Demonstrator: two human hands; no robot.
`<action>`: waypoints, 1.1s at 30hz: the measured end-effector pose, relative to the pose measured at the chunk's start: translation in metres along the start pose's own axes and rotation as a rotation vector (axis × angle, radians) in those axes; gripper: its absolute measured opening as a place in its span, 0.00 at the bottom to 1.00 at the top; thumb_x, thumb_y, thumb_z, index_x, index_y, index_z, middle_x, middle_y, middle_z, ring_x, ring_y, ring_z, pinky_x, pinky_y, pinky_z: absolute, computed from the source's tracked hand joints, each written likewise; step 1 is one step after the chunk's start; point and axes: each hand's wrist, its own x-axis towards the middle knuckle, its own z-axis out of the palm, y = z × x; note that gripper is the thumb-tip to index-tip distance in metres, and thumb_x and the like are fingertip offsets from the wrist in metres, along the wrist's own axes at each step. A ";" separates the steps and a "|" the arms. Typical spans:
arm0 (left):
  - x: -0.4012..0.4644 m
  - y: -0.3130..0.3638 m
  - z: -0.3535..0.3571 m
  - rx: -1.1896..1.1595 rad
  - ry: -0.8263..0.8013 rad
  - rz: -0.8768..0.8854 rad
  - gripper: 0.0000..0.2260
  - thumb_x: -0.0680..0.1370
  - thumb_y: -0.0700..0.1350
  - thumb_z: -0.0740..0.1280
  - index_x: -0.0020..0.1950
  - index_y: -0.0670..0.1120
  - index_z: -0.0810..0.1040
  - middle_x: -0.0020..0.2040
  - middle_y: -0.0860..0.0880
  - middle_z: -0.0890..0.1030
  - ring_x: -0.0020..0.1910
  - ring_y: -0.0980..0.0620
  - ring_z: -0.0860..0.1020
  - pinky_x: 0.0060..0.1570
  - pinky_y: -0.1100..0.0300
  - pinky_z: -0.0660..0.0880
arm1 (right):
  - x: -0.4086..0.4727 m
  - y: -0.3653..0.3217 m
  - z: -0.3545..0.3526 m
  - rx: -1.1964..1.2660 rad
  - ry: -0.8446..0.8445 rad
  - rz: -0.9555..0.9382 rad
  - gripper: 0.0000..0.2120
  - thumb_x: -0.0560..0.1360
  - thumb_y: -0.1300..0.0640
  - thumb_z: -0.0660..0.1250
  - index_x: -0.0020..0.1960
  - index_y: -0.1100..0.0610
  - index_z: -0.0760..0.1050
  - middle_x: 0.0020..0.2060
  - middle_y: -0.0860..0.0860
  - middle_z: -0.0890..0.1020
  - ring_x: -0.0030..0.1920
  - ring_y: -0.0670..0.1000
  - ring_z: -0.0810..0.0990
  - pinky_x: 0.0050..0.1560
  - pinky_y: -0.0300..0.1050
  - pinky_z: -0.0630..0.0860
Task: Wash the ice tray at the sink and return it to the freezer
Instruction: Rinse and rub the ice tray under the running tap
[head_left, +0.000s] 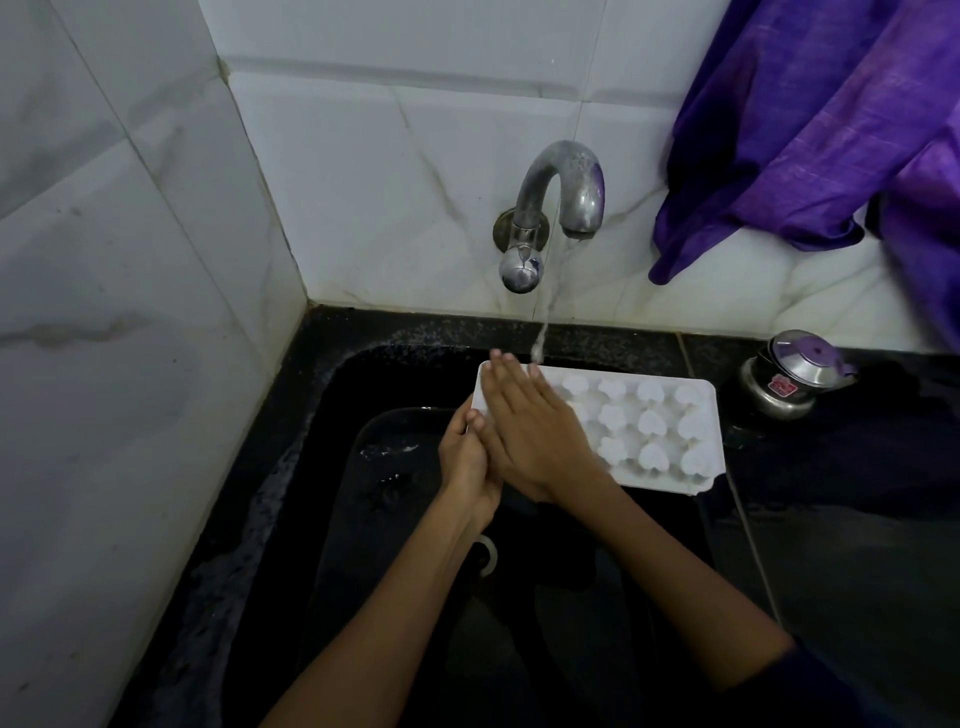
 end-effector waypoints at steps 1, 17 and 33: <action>0.000 0.001 -0.001 -0.013 -0.005 -0.002 0.13 0.80 0.44 0.61 0.63 0.45 0.77 0.54 0.46 0.83 0.53 0.48 0.82 0.46 0.58 0.80 | -0.002 -0.002 0.001 0.008 -0.009 -0.030 0.31 0.79 0.46 0.38 0.75 0.62 0.55 0.75 0.59 0.57 0.76 0.54 0.53 0.74 0.47 0.41; 0.013 0.015 -0.008 -0.061 0.091 0.022 0.15 0.83 0.41 0.55 0.67 0.44 0.73 0.60 0.42 0.79 0.51 0.45 0.80 0.46 0.50 0.79 | -0.015 0.033 0.004 0.026 0.008 0.189 0.37 0.75 0.39 0.34 0.77 0.61 0.45 0.77 0.56 0.47 0.77 0.51 0.43 0.75 0.46 0.37; 0.010 0.040 -0.040 -0.054 0.211 0.105 0.15 0.83 0.40 0.54 0.67 0.43 0.73 0.62 0.40 0.77 0.55 0.42 0.78 0.44 0.49 0.78 | -0.012 0.022 0.016 0.014 -0.049 -0.093 0.33 0.78 0.40 0.34 0.77 0.56 0.51 0.76 0.51 0.55 0.76 0.49 0.53 0.74 0.43 0.43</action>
